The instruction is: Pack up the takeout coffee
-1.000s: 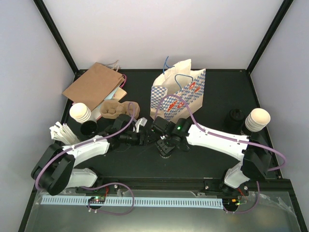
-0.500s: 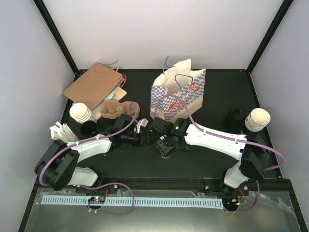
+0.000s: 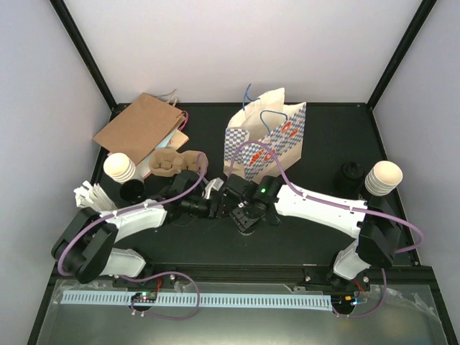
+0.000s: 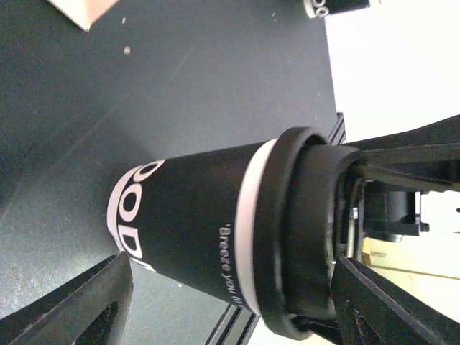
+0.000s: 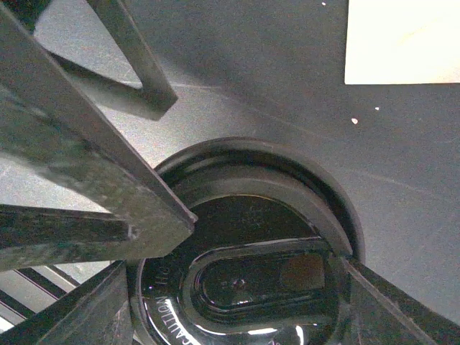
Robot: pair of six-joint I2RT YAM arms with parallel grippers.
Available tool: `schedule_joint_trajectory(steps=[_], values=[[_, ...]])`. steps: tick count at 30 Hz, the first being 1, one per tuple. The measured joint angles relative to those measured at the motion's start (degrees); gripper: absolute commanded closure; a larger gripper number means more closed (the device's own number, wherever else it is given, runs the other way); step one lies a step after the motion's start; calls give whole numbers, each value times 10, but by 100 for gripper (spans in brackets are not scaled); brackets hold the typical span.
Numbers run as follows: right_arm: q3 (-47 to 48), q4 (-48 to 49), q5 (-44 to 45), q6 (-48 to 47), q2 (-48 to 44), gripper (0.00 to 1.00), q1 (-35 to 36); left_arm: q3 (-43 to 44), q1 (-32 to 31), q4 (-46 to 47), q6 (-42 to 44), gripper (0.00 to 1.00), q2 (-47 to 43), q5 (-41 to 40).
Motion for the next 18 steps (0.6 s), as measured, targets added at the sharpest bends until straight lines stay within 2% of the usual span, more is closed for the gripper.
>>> schedule_joint_trajectory(steps=[8,18], values=[[1,-1,1,2,0,33,0,35,-20,-18,19,21,53,12],[21,-22,14,26,3,17,1,74,-25,-96,70,22,54,-21]])
